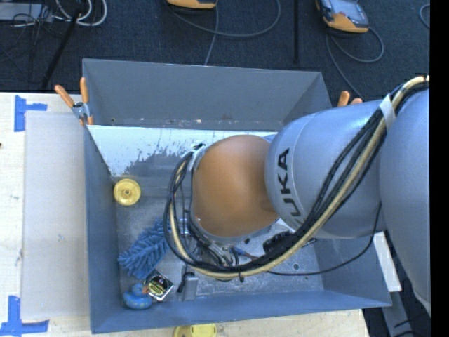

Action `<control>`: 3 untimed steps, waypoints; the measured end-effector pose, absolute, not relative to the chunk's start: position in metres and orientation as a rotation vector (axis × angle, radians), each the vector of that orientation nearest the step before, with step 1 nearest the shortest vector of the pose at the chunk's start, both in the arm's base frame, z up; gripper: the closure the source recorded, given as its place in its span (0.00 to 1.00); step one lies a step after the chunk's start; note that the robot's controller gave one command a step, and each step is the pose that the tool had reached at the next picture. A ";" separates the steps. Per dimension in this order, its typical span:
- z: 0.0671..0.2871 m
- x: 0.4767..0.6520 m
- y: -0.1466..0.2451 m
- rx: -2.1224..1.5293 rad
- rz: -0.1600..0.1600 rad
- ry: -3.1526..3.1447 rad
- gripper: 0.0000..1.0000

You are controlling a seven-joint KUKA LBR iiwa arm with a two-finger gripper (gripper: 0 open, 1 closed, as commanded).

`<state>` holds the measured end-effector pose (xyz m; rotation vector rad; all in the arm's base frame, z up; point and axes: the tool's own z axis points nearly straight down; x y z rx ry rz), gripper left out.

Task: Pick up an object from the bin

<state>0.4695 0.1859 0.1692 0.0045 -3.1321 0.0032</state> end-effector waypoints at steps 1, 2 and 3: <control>0.173 0.472 0.185 -0.002 0.001 -3.139 0.00; 0.126 0.496 0.209 0.125 -0.002 -3.144 0.00; 0.077 0.547 0.205 0.377 -0.001 -3.118 1.00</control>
Offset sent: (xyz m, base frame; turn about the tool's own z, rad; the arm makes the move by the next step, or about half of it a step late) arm 0.0475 0.0474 -0.0976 -0.1607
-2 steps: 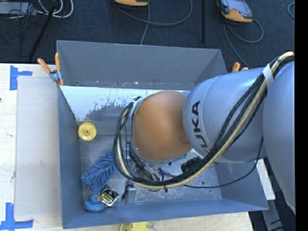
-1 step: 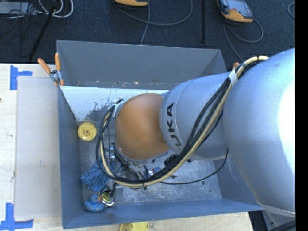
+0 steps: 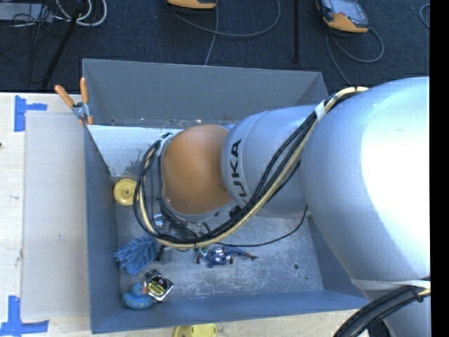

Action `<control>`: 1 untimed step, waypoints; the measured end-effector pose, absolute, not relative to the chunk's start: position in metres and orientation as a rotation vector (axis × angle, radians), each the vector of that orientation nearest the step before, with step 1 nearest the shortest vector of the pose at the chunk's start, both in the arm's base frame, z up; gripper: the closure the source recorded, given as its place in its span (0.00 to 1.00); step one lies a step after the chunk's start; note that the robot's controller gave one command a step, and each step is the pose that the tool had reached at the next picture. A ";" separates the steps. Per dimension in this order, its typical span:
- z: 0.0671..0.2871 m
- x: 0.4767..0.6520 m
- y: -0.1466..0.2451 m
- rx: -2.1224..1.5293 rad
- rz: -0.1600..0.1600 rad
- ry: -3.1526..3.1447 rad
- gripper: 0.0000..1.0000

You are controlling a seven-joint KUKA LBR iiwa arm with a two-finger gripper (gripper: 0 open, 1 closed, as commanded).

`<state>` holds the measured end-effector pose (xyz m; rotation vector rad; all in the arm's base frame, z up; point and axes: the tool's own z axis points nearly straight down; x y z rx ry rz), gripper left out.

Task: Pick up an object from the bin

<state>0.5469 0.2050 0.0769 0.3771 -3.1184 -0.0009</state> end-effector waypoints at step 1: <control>0.077 0.547 0.205 0.376 -0.001 -3.119 1.00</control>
Offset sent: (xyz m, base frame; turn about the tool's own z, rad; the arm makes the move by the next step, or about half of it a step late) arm -0.0701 -0.0035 0.1413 -0.0602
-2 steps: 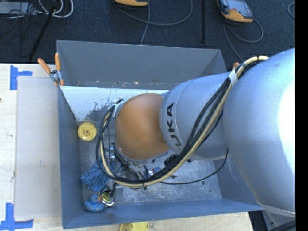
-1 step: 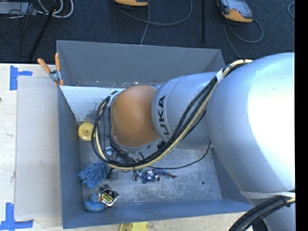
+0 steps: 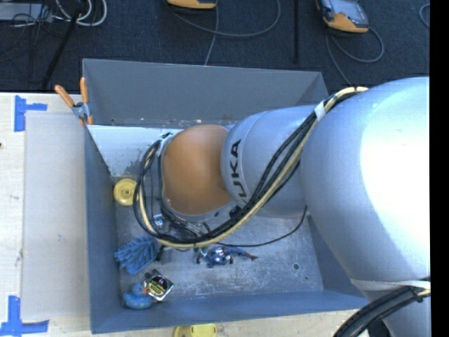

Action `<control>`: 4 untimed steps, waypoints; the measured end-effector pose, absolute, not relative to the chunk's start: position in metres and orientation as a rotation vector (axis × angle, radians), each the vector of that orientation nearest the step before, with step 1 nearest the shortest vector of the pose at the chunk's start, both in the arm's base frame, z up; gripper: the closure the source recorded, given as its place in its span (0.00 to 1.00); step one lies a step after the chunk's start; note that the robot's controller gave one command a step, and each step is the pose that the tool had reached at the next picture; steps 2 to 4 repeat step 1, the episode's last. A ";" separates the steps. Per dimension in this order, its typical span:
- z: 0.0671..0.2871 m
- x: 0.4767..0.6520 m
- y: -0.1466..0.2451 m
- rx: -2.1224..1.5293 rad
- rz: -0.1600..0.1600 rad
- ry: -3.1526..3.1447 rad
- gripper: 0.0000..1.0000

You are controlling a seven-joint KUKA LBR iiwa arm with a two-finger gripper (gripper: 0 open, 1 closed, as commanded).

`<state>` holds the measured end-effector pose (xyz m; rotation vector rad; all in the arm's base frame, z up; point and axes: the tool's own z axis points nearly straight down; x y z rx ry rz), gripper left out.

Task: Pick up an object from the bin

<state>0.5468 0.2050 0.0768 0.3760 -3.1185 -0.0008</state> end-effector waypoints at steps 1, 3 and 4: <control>0.218 0.477 0.201 0.463 -0.001 -3.108 1.00; 0.218 0.477 0.201 0.463 -0.001 -3.108 1.00; 0.218 0.477 0.201 0.463 -0.001 -3.108 1.00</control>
Offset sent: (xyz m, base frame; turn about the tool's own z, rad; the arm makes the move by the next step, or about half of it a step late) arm 0.0000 0.0000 0.0000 0.0000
